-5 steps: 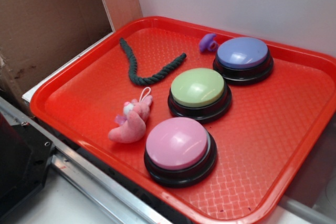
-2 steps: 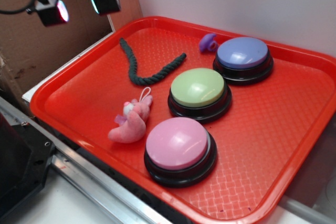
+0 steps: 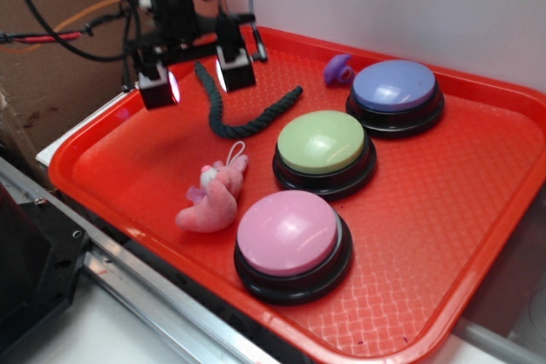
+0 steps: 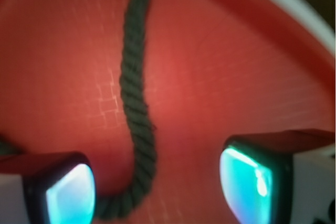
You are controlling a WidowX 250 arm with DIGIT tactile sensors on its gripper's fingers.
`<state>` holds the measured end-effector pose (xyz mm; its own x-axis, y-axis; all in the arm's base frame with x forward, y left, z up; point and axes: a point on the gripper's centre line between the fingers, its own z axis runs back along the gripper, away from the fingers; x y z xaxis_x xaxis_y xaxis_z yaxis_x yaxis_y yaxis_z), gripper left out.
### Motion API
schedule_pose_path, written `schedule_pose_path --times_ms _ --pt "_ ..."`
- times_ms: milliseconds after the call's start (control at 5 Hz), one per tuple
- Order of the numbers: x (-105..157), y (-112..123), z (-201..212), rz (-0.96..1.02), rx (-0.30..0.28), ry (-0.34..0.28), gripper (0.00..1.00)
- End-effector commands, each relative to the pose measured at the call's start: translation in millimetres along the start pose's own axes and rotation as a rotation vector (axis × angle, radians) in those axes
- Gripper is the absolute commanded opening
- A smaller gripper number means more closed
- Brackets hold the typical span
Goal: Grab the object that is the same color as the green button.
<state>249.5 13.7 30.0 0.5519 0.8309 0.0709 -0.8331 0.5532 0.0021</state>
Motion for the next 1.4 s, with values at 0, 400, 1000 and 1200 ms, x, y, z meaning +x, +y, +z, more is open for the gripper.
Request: schedule_pose_path --times_ms 0,400,1000,1200 --pt "8 -3 -18 0.041 -0.091 0.013 1.0" --pt "16 -1 -26 0.091 -0.085 0.005 0.0" --pt "24 3 5 0.034 -0.106 -0.022 0.0" --pt "31 9 51 -0.1 -0.149 -0.021 0.0"
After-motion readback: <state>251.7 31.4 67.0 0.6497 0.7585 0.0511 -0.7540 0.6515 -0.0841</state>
